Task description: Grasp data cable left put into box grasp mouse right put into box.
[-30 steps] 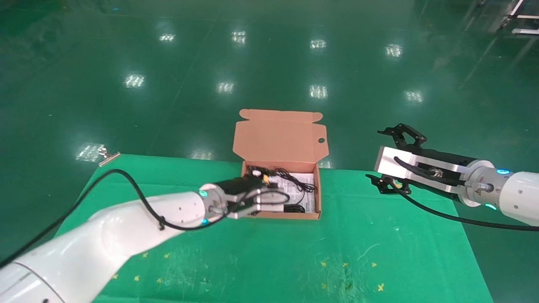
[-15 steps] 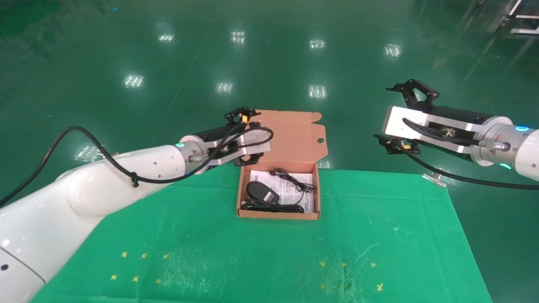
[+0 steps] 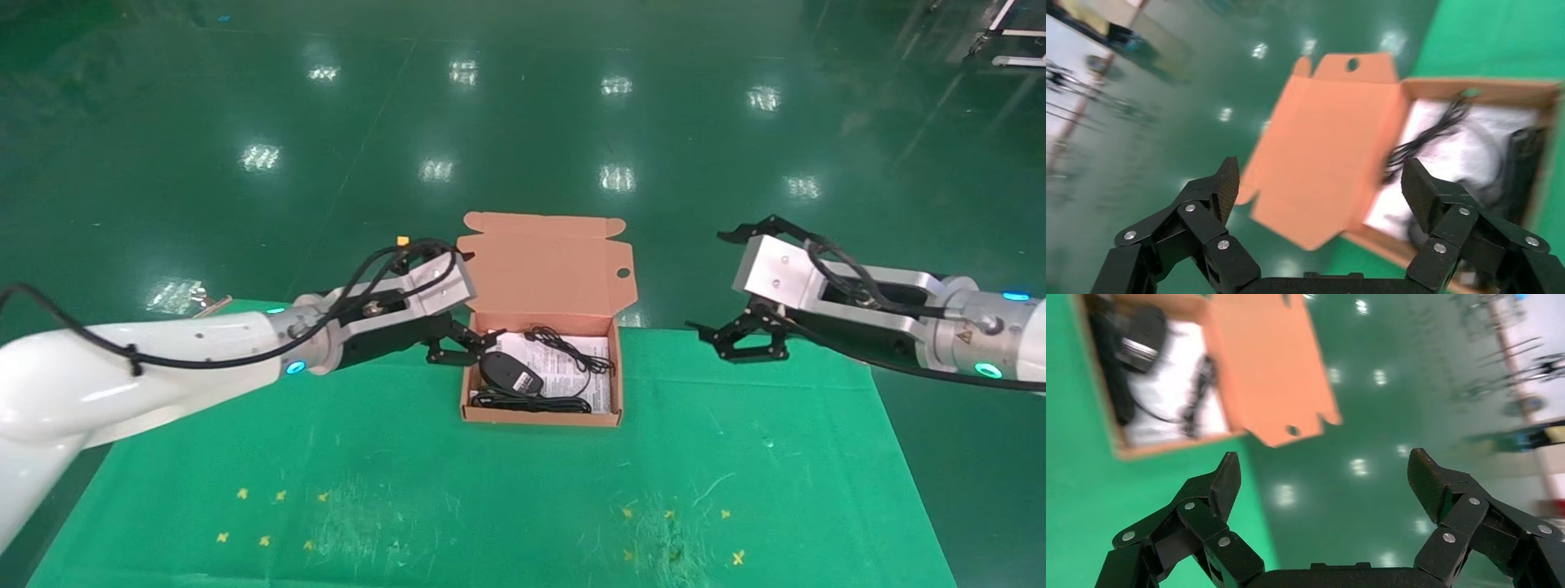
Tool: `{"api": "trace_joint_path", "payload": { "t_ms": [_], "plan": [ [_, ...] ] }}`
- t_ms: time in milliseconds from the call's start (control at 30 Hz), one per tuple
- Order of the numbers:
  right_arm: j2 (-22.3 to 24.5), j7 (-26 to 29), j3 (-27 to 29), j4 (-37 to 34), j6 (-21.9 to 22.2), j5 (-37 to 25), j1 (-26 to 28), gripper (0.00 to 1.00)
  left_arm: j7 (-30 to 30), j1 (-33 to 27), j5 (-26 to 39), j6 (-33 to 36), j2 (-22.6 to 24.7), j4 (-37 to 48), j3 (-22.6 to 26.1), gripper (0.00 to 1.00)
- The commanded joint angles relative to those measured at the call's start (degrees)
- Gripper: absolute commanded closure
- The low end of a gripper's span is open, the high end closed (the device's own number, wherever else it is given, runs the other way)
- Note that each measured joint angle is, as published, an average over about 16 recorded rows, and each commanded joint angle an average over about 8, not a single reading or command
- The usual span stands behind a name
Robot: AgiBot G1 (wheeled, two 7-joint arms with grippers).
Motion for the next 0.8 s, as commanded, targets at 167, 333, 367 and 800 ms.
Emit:
{"api": "trace_joint_path", "payload": {
  "t_ms": [167, 333, 367, 800],
  "plan": [
    [0.43, 0.56, 4.05, 0.38, -5.54, 5.37, -2.76, 0.0, -1.68, 2.34, -5.38, 6.24, -3.72, -2.8, -3.85, 0.0],
    [0.86, 1.12, 8.13, 0.76, -11.11, 10.77, -5.53, 0.0, -3.37, 4.7, -10.8, 12.53, -7.47, -5.63, -7.73, 0.0],
    [0.95, 1.23, 8.96, 0.83, -12.25, 11.87, -6.1, 0.0, -3.72, 5.18, -11.9, 13.81, -8.23, -6.2, -8.52, 0.0],
    [1.97, 2.55, 18.51, 1.72, -25.32, 24.54, -12.6, 0.0, -7.68, 10.7, -24.6, 28.55, -17.01, -12.82, -17.62, 0.0]
  ]
}}
